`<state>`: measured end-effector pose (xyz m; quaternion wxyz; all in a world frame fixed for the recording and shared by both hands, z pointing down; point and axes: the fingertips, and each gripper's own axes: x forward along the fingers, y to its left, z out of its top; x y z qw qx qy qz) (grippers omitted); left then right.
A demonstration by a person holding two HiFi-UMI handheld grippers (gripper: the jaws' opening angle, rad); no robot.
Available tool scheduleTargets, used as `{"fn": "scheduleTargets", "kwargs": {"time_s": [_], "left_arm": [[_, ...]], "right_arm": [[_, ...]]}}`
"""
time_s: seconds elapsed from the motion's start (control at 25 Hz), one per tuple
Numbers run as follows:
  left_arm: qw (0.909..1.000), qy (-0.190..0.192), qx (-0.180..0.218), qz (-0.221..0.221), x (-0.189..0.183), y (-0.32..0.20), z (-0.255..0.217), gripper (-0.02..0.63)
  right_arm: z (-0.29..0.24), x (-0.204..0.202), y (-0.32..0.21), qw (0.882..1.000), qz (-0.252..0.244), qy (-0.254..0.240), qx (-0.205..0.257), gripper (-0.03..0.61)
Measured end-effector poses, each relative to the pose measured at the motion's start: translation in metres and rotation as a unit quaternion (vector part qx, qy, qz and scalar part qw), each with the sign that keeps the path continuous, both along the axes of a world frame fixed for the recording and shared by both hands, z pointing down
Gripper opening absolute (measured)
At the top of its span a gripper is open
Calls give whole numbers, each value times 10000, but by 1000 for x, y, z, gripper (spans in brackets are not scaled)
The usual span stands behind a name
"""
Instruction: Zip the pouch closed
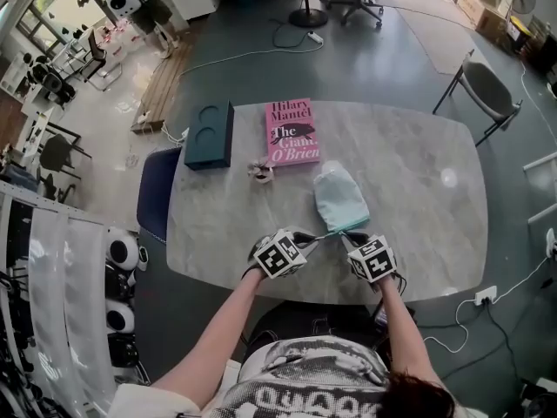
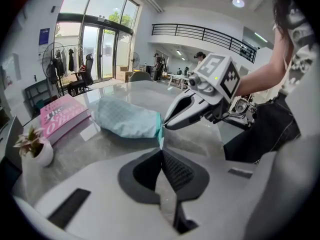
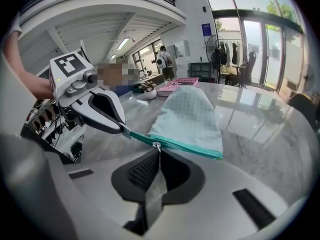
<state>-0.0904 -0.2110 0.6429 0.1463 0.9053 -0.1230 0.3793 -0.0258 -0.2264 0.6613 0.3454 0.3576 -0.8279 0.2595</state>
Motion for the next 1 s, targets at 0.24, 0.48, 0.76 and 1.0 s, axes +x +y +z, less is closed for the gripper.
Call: {"fn": "scheduleTargets", "kwargs": {"time_s": [0.24,0.48,0.76,1.0], "left_arm": [[9999,-128,94,52,-1,-4,6,12],[9996,-289,4,-61,-21,-4,13,12],[9991,-359,-92,-183,-20,-3,17,12],[9990,-379,-40,-213,-14,-3,19,14]], "right_arm": [[11,21,-8,9994,-5,332,-30,12],[18,64,-21,9977,375,557,-124,9],[21,78,-26,9968,422,673,-126,11],[21,80,-27,9959,623,659,-28,8]]}}
